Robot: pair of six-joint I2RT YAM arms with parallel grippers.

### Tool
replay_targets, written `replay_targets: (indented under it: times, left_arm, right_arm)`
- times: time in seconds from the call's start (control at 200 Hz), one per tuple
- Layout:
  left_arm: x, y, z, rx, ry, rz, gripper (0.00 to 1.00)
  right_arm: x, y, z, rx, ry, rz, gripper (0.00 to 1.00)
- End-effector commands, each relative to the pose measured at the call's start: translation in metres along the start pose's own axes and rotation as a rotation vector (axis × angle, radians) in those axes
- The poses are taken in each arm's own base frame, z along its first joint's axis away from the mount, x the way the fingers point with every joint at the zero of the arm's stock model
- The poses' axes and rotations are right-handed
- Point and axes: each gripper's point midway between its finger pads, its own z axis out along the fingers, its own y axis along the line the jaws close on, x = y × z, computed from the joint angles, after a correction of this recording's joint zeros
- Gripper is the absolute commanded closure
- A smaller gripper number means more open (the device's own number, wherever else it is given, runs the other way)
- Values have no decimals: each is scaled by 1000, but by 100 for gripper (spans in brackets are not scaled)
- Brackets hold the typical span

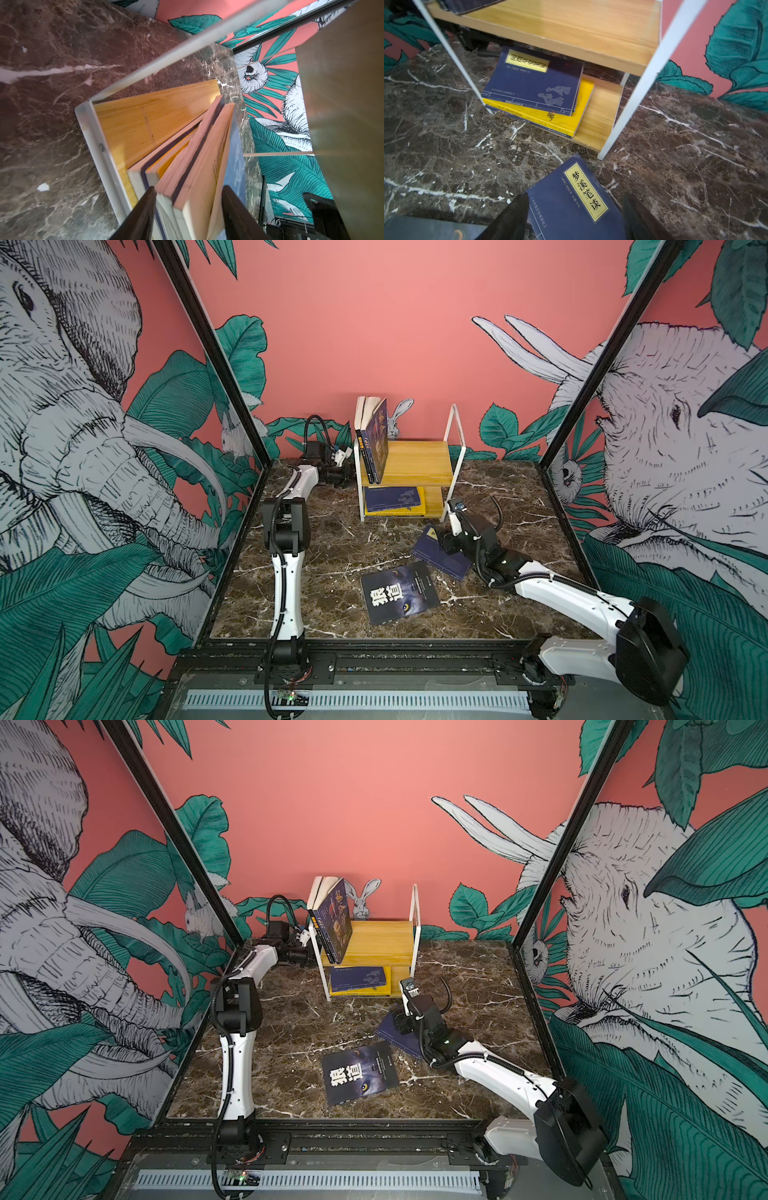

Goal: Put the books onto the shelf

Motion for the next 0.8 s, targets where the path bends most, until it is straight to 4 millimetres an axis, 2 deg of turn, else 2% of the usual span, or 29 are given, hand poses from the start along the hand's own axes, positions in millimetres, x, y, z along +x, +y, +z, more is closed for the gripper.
replay_targets:
  times: [0.0,0.07,0.08,0.12,0.13,0.14,0.15,0.215,0.235,0.285,0.355,0.445,0.53,0.605,0.62,0.63,0.665,0.74,0.795]
  left_arm:
    - [-18,-41,-29,19,-76,17,44]
    - [-18,-45,-40,6,-97,5,40]
    - [-18,-45,-42,2,-99,4,35]
    - [-17,-43,-48,-17,-108,-4,25]
    - [-17,-43,-50,-22,-111,-4,19]
    - [-16,-42,-51,-26,-113,-7,7]
    - [-16,-41,-53,-31,-115,-8,2]
    - [-11,-35,-61,-61,-122,-26,1]
    - [-8,-34,-64,-66,-124,-35,1]
    - [-1,-36,-67,-60,-129,-40,1]
    - [8,-42,-71,-48,-145,-47,0]
    - [15,-37,-76,-93,-204,-91,0]
    - [18,-40,-75,-59,-218,-72,0]
    - [20,-49,-72,15,-215,-41,1]
    - [20,-51,-71,28,-217,-29,2]
    - [20,-52,-71,34,-219,-26,3]
    - [21,-54,-69,54,-216,-12,7]
    - [24,-53,-64,66,-191,-3,16]
    - [26,-49,-59,66,-166,-7,24]
  right_arm:
    - [-16,-25,-10,-15,-55,255,42]
    - [-15,-49,-14,-1,-58,334,59]
    - [-15,-53,-15,0,-55,343,62]
    - [-15,-70,-16,23,-56,387,73]
    - [-15,-75,-16,34,-56,400,76]
    - [-14,-78,-15,39,-52,410,79]
    - [-14,-83,-15,49,-51,421,81]
    - [-14,-112,-6,79,-29,513,98]
    - [-15,-117,-1,79,-17,528,100]
    - [-22,-122,13,41,12,554,100]
    - [-37,-120,38,-36,48,564,100]
    - [-58,-114,72,-137,73,610,100]
    - [-59,-118,108,-173,104,699,100]
    - [-69,-117,131,-220,92,753,100]
    - [-66,-116,135,-225,101,767,100]
    - [-74,-117,138,-232,87,771,100]
    - [-78,-117,146,-246,88,797,100]
    - [-62,-117,167,-239,171,887,100]
    - [-63,-111,177,-286,194,946,100]
